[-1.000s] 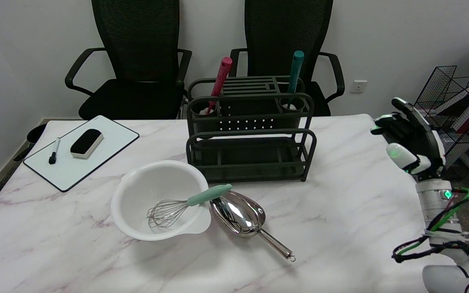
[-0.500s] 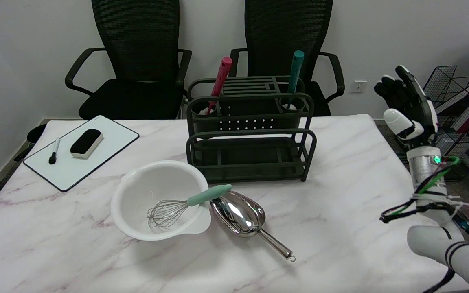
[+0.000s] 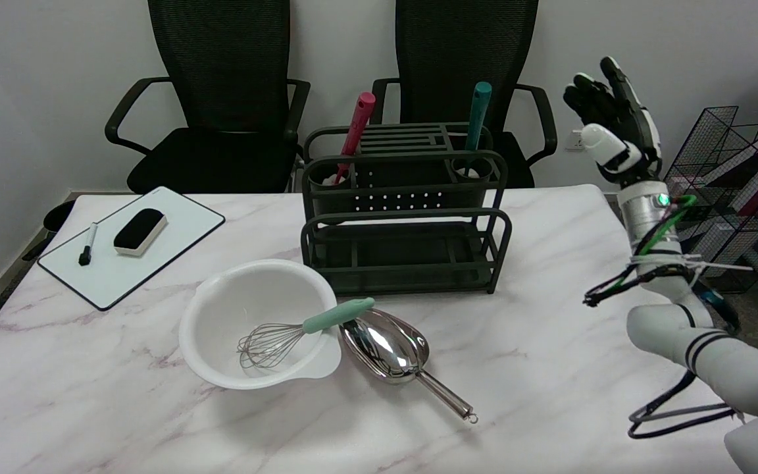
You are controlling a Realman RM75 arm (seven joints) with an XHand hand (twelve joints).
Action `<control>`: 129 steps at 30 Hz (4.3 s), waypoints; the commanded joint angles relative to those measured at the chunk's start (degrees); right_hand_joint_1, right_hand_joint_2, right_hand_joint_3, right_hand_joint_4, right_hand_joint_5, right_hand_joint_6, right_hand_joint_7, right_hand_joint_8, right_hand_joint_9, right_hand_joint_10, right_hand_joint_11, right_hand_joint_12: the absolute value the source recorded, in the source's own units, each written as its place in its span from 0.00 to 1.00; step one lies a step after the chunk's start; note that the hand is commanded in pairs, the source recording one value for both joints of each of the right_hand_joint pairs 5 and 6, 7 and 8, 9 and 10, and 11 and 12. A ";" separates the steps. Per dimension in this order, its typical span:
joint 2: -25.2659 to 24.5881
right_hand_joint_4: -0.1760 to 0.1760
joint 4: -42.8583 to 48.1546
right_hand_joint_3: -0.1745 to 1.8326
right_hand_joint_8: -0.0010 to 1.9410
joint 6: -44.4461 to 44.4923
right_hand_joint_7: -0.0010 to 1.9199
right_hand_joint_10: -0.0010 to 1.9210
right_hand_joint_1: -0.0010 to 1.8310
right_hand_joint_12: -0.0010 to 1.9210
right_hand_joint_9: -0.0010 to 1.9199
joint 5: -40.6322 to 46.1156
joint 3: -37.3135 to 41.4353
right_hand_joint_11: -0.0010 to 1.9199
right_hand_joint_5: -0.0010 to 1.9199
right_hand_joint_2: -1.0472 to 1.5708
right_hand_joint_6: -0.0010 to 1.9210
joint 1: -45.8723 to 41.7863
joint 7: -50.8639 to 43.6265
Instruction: Pick up the blue sponge bottle brush.
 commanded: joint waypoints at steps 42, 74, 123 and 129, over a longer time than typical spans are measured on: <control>-6.67 0.50 7.29 0.54 0.38 -17.41 0.39 0.29 0.66 0.22 0.29 -12.71 -9.75 0.22 0.13 0.36 0.13 12.25 -0.58; -6.43 0.50 10.11 0.42 0.84 -17.89 0.85 0.82 0.61 0.66 0.82 -8.81 -8.95 0.66 0.72 0.69 0.72 9.37 -0.58; -6.24 0.50 13.45 0.25 0.99 -14.51 1.00 1.00 0.62 0.99 1.00 -8.47 -4.98 0.99 1.00 1.00 1.00 8.28 -0.30; -5.96 0.50 13.45 0.25 0.99 -14.53 1.00 1.00 0.62 0.99 1.00 -8.47 -3.20 0.99 1.00 1.00 1.00 8.28 -0.58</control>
